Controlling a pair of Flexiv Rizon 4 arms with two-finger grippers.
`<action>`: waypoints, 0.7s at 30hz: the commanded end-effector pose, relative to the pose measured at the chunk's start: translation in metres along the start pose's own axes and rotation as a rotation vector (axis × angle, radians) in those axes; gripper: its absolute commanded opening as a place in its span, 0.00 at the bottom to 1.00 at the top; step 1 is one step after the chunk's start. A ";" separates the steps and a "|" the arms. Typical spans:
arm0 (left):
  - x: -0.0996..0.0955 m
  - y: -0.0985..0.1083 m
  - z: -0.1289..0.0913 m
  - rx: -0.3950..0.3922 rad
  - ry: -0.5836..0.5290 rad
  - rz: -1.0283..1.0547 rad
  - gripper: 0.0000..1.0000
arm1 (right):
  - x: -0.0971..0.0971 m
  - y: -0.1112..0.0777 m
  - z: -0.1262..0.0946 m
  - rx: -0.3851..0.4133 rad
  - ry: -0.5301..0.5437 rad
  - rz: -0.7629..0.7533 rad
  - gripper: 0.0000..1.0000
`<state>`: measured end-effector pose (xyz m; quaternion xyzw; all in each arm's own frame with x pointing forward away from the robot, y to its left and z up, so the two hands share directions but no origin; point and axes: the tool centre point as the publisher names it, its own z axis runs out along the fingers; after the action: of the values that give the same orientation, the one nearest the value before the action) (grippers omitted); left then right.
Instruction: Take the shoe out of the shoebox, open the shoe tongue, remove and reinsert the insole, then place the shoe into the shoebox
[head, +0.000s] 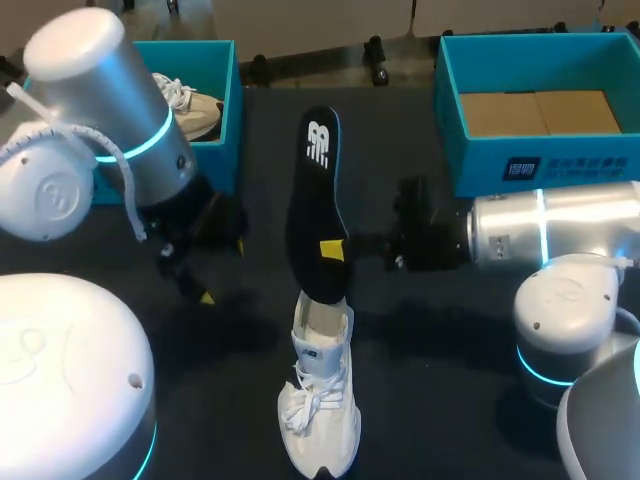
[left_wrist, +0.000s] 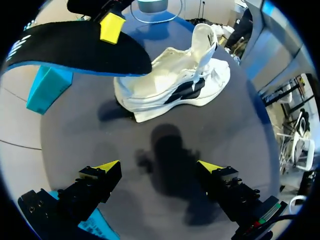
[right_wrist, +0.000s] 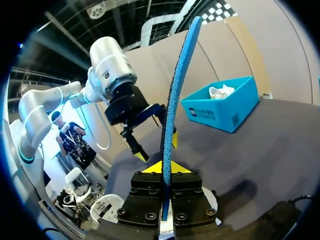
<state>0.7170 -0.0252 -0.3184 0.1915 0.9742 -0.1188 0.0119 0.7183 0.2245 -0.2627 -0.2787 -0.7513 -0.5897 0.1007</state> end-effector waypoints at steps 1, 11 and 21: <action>0.010 -0.004 0.005 -0.001 0.017 -0.004 1.00 | -0.003 -0.002 0.001 -0.014 0.012 0.001 0.00; 0.010 -0.004 0.005 -0.001 0.017 -0.004 1.00 | -0.003 -0.002 0.001 -0.014 0.012 0.001 0.00; 0.013 -0.033 0.030 -0.012 0.048 -0.133 1.00 | -0.011 -0.016 0.004 -0.032 0.037 -0.020 0.00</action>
<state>0.6890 -0.0476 -0.3325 0.1290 0.9848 -0.1147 -0.0170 0.7216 0.2227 -0.2790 -0.2625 -0.7468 -0.6017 0.1064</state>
